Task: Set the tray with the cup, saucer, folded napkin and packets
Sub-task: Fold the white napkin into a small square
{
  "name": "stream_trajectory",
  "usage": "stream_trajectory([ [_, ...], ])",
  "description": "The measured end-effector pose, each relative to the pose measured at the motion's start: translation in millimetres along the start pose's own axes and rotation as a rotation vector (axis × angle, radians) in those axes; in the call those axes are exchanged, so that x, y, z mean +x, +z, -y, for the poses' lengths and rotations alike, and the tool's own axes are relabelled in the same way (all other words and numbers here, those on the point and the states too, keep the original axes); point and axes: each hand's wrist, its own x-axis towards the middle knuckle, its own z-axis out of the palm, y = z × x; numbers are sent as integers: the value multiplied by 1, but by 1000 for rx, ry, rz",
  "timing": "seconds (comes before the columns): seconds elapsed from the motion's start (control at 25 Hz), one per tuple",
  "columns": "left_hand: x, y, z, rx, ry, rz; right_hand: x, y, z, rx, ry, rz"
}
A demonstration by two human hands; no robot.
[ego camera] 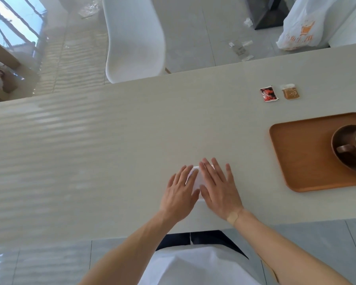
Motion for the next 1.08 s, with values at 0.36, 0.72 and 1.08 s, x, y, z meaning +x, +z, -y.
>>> stream_trajectory([
  [0.36,4,30,11,200,23,224,3,18,-29,-86,-5,214],
  [0.72,13,25,8,185,9,335,7,15,-24,-94,36,266],
  [1.08,-28,34,2,87,-9,130,-12,13,-36,-60,-19,232],
])
